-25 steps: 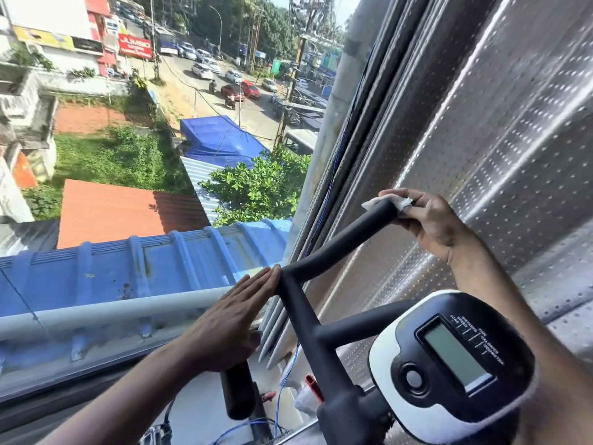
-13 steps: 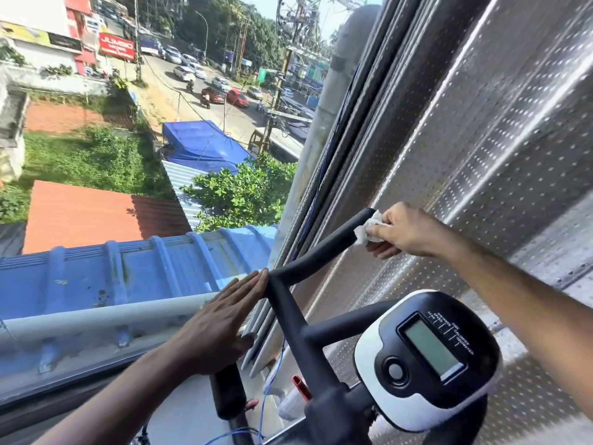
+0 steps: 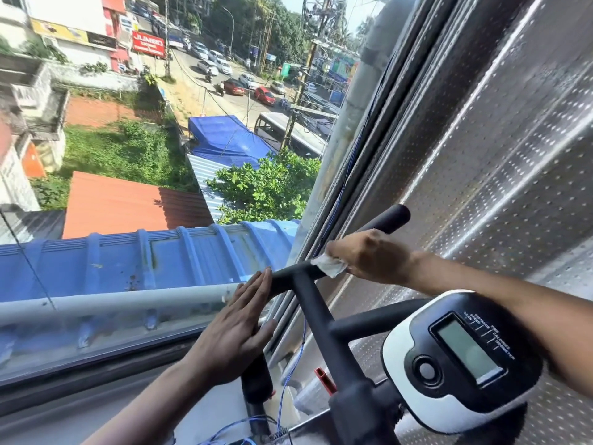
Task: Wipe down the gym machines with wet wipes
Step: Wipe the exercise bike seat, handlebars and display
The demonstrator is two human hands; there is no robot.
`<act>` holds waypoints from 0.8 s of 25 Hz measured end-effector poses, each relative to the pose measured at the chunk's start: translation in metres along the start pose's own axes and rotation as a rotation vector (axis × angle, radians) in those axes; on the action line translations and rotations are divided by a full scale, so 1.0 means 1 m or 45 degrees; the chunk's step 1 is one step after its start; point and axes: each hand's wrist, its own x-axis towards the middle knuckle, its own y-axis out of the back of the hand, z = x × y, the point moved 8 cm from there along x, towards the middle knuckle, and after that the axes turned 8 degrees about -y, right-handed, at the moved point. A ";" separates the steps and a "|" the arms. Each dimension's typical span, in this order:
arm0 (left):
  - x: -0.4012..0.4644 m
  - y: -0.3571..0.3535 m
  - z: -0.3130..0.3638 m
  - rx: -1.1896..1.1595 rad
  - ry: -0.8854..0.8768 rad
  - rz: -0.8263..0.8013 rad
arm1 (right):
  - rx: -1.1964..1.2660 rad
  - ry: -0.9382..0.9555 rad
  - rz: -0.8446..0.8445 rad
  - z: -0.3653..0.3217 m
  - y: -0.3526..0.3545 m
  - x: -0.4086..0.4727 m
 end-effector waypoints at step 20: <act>0.019 0.005 0.011 0.041 0.056 0.011 | 0.127 -0.747 0.404 0.110 0.090 -0.068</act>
